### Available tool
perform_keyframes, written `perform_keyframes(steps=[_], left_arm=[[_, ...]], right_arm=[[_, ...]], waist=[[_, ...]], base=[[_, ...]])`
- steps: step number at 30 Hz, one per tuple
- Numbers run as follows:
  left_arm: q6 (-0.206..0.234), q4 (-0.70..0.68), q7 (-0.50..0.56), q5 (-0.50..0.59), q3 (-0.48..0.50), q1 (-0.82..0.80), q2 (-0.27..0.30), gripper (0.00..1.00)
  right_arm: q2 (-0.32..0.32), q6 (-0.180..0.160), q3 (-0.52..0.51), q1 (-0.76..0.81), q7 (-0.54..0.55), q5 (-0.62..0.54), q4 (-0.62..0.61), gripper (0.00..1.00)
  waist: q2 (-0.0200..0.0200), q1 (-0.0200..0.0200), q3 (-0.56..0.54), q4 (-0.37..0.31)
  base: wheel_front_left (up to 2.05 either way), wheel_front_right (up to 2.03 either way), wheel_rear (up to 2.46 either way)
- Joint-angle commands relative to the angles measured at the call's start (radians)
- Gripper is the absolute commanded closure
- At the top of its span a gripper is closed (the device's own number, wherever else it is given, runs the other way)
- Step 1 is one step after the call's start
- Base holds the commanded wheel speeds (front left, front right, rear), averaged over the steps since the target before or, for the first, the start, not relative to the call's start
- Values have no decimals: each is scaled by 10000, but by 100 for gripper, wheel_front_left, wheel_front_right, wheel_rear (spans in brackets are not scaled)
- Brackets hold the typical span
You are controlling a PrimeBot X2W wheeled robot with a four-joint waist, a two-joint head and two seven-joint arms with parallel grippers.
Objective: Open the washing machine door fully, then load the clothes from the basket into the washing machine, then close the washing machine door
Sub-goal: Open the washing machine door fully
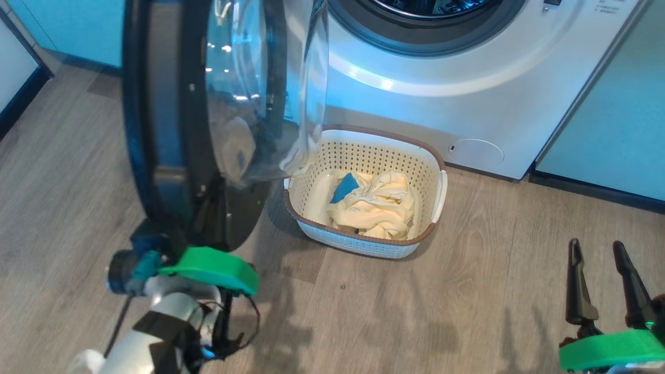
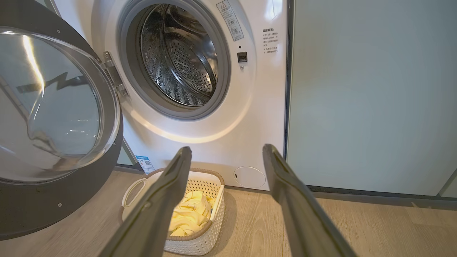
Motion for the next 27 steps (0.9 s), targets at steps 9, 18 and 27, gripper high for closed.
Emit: perform_keyframes(steps=[9, 18, 27], left_arm=[[1841, 286, -122, -340, 1517, -107, 775, 100], [1714, 1200, -133, -650, 2407, -345, 1195, 100], [1575, 1942, -137, -818, 3008, -735, 1646, 100]], right_arm=[[-79, 44, 243, -432, -95, -80, -275, 0], [-79, 44, 218, -496, -95, -84, -239, 0], [-79, 44, 190, -506, -95, -70, -224, 0]], waist=[[0, 0, -19, -90], [0, 0, 26, -202], [0, 0, -3, -279]], base=[[0, 0, 0], [0, 0, 0], [0, 0, 0]])
